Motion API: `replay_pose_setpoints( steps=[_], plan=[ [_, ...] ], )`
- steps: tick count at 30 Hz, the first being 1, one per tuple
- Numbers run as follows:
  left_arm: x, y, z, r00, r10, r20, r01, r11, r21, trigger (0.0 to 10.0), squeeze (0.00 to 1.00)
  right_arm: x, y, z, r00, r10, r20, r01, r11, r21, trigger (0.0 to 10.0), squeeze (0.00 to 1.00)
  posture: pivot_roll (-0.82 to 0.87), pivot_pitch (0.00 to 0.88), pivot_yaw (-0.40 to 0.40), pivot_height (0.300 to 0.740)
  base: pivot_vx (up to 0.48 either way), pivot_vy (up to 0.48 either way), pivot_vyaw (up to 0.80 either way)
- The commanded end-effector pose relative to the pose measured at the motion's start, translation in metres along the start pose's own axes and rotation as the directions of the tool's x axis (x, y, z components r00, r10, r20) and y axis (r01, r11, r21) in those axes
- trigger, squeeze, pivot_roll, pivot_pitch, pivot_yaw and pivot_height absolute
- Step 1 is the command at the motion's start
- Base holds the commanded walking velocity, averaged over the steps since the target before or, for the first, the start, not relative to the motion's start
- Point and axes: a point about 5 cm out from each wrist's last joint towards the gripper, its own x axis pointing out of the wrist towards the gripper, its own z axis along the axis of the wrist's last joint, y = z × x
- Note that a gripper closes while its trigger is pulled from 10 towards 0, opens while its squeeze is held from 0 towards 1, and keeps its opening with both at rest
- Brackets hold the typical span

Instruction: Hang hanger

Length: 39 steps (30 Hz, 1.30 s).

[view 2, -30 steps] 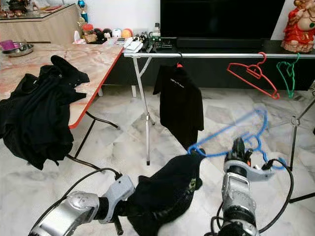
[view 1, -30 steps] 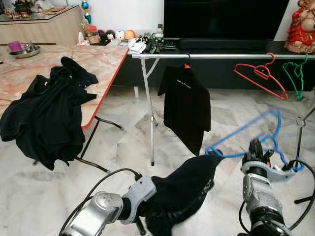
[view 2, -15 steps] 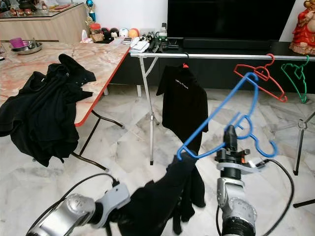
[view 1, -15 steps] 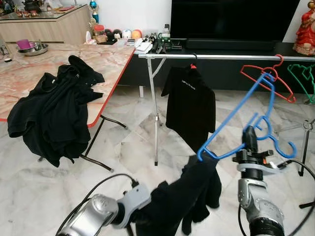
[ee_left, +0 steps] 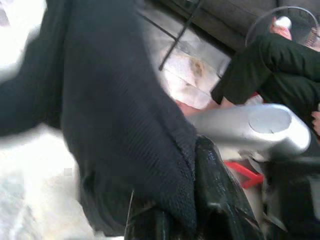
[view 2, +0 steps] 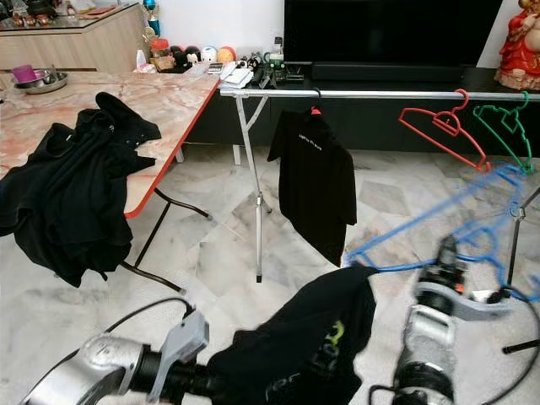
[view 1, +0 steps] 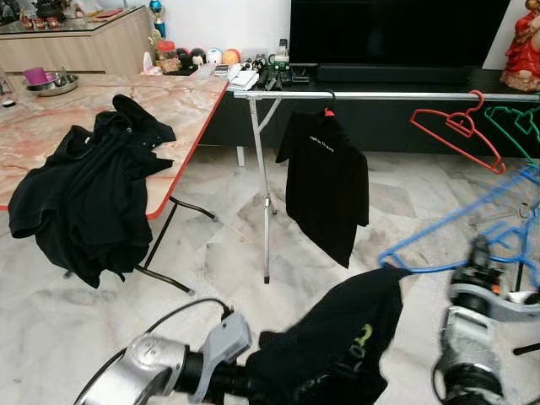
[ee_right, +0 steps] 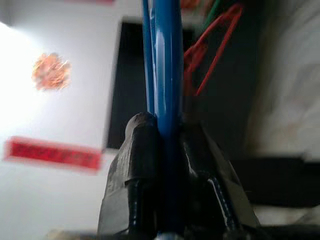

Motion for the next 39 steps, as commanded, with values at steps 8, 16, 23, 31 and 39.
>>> replay_pose_setpoints(
  steps=[8, 16, 23, 31, 39],
  plan=[
    [-0.005, -0.010, -0.005, 0.998, -0.043, -0.039, 0.042, 0.999, -0.014, 0.0, 0.00, 0.012, -0.002, 0.078, 0.924, -0.157, 0.349, 0.232, 0.955, -0.185, 10.0, 0.00, 0.06, 0.055, 0.008, 0.740, 0.000, 0.000, 0.00],
    [-0.004, -0.009, -0.005, 0.998, -0.039, -0.045, 0.038, 0.999, -0.015, 0.0, 0.00, 0.013, 0.011, 0.111, 0.883, -0.097, 0.460, 0.347, 0.794, -0.499, 10.0, 0.00, 0.06, 0.058, 0.010, 0.740, 0.000, 0.000, 0.00],
    [-0.004, -0.006, -0.005, 0.999, -0.010, -0.044, 0.010, 1.000, -0.009, 0.0, 0.00, 0.012, -0.004, 0.091, 0.916, -0.212, 0.339, 0.376, 0.748, -0.547, 10.0, 0.00, 0.05, 0.059, 0.009, 0.740, 0.000, 0.000, 0.00],
    [0.004, 0.000, -0.001, 0.999, 0.030, -0.021, -0.030, 1.000, 0.007, 0.0, 0.00, -0.023, -0.045, -0.017, 0.798, -0.490, -0.349, -0.073, 0.497, -0.865, 10.0, 0.00, 0.05, 0.060, 0.005, 0.740, 0.000, 0.000, 0.00],
    [0.007, 0.001, 0.000, 0.999, 0.036, -0.011, -0.036, 0.999, 0.011, 0.0, 0.00, -0.051, -0.060, -0.046, 0.652, -0.590, -0.476, -0.235, 0.439, -0.867, 10.0, 0.00, 0.06, 0.060, -0.002, 0.740, 0.000, 0.000, 0.00]
  ],
)
